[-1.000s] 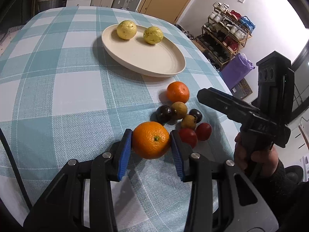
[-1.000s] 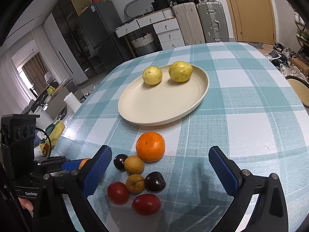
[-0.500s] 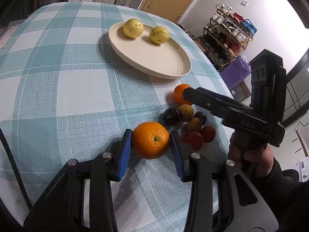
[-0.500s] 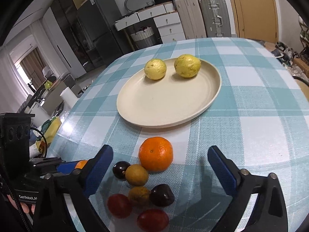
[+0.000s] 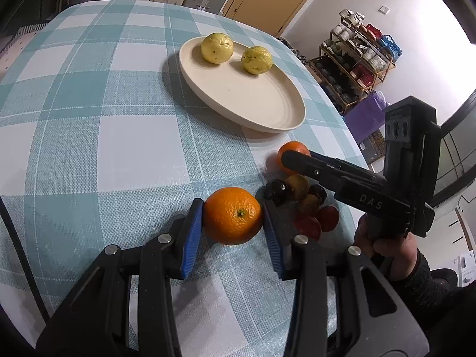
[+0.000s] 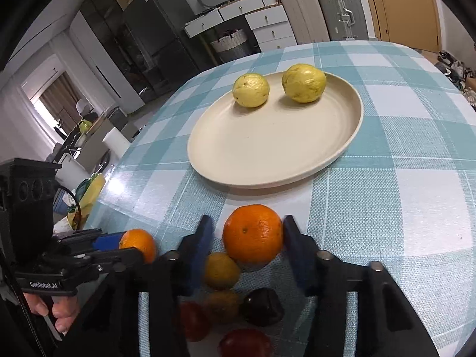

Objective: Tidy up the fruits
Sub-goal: 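Grasp the large orange with the left gripper while the right gripper grasps the small orange, then carry both oranges onto the cream plate and open both grippers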

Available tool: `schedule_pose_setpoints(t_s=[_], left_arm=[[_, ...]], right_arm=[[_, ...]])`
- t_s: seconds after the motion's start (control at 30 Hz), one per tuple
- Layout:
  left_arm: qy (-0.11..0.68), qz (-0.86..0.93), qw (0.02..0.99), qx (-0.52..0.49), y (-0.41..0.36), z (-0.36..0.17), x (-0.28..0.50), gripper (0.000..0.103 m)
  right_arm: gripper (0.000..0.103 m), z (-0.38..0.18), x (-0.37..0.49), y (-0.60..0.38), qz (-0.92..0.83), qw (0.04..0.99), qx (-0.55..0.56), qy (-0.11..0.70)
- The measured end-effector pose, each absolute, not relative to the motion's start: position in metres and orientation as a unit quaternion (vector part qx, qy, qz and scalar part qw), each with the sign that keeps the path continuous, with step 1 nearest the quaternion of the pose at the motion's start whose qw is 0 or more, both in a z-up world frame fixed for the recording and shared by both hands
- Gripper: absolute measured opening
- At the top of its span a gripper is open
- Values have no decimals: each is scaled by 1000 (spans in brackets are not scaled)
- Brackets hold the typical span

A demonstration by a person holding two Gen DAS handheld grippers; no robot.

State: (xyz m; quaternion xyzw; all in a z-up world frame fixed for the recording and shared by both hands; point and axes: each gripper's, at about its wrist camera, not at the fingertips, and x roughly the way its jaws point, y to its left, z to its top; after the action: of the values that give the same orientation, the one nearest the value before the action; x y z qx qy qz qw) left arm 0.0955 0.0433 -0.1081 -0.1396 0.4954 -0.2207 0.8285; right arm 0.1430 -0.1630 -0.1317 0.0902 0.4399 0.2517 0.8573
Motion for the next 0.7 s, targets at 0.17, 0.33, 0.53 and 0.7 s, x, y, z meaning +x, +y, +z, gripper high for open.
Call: schedule_pose_setpoints(t_s=[0.17,0.33,0.53,0.7], left_arm=[[493,-217,831,-137,41,-103,104,36],[490,-214,832,-145,38,-98,116,36],[482,-212,837,-147,34,-87,131,36],[475,-207,842,-150,34,-78,145,36]], right_arm=[[41,-133,147,-171,258,849,110,447],[40,-125,146,-184,266,852,125,433],[40,-111,143,-197,275,858,139,410],[40,-94,143,-209,280,864,155,389]])
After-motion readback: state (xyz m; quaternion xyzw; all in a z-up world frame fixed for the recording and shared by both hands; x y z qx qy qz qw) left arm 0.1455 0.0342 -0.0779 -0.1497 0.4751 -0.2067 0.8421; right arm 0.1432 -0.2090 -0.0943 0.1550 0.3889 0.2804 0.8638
